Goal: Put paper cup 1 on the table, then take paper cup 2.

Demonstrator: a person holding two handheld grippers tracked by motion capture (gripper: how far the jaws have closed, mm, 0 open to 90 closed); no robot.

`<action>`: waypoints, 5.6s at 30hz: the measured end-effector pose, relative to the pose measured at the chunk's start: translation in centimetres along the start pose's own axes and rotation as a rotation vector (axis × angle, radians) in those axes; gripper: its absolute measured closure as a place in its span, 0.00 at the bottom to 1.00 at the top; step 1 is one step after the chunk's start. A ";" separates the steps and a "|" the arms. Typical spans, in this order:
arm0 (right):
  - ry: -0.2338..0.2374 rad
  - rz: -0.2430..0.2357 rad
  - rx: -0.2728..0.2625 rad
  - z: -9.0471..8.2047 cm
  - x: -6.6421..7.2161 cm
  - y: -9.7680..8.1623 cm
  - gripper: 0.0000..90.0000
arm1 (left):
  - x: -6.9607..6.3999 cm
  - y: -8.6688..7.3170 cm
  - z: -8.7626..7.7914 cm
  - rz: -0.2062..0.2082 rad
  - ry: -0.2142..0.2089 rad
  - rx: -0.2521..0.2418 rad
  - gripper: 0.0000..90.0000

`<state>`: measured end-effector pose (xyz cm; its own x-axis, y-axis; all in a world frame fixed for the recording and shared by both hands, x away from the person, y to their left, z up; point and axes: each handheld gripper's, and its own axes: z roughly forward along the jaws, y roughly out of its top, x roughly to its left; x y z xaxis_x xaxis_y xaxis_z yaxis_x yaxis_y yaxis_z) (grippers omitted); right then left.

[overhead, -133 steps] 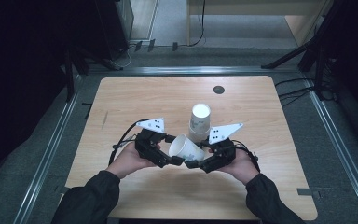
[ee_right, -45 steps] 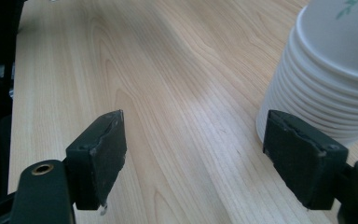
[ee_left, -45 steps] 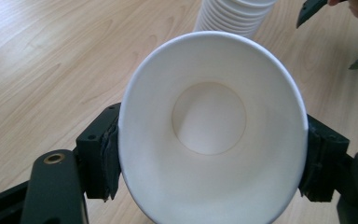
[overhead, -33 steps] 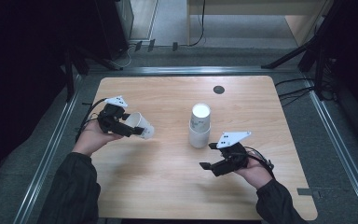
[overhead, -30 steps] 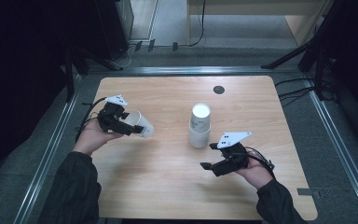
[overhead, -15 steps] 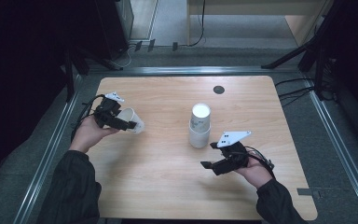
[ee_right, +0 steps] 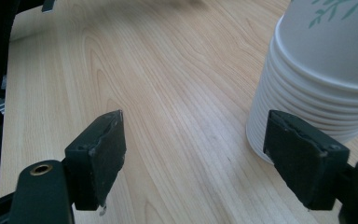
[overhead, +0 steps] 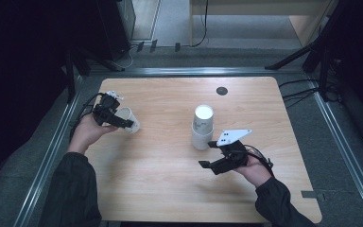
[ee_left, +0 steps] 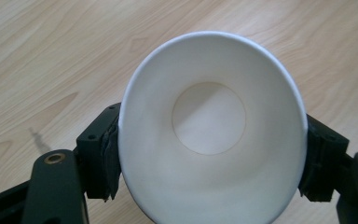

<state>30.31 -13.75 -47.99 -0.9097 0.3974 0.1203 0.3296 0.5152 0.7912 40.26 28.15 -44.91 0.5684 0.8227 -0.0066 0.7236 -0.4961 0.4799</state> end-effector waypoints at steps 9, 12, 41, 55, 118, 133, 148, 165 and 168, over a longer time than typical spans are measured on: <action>0.002 -0.003 0.006 0.3 -0.1 0.2 0.24 | 0.0 -0.6 1.1 0.015 0.082 0.090 0.27; -0.001 0.000 0.006 0.3 -0.1 0.1 0.24 | 0.3 -0.8 1.2 0.007 0.079 0.099 0.27; -0.024 0.018 0.002 -0.4 -0.2 -0.5 0.24 | 0.0 -0.2 2.5 0.038 0.076 0.131 0.23; -0.016 0.013 0.003 -0.4 -0.2 -0.4 0.24 | 0.5 -0.4 2.2 -0.009 0.027 0.107 0.11; -0.110 0.074 -0.085 -4.3 -3.4 0.6 0.37 | -11.9 -1.4 -2.4 0.125 -0.389 -0.219 0.15; -0.064 0.040 -0.011 -4.6 -6.5 4.3 0.34 | -13.6 -2.7 -1.6 0.148 -0.409 -0.246 0.15; -0.006 -0.045 0.155 -2.4 -7.5 9.5 0.23 | -14.0 -2.8 -1.5 0.187 -0.422 -0.228 0.15; 0.012 -0.124 0.356 0.0 -7.2 12.9 0.26 | -14.3 -2.6 -1.2 0.226 -0.417 -0.205 0.15; 0.002 -0.130 0.363 0.1 -7.2 13.0 0.31 | -14.3 -2.6 -1.2 0.223 -0.416 -0.199 0.15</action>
<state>41.16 -9.82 -38.59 -0.9501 0.3100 0.0340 0.2791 0.7966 0.5362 29.74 18.03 -45.02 0.8376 0.5025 -0.2142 0.5012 -0.5511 0.6672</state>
